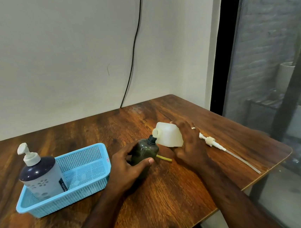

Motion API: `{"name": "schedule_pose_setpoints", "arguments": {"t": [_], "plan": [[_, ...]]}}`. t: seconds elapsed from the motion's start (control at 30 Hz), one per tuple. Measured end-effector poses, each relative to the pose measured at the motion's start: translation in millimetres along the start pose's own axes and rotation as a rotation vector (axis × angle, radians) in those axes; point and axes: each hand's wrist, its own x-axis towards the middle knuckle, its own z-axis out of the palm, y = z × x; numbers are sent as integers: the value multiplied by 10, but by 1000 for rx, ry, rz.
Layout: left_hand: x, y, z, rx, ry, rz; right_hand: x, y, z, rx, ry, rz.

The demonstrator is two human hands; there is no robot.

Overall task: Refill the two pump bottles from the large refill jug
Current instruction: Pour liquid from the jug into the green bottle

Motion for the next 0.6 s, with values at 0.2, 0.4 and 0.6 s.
{"name": "schedule_pose_setpoints", "arguments": {"t": [0.2,0.4,0.6], "plan": [[-2,-10,2,-1,2,-7,-6,4,-6,-13,15,-13],[3,-23,6,2,1,1,2,8,-2,-7,17,-1],[-9,-16,10,-7,0,19,-11,-2,-3,-19,39,-8]]}}
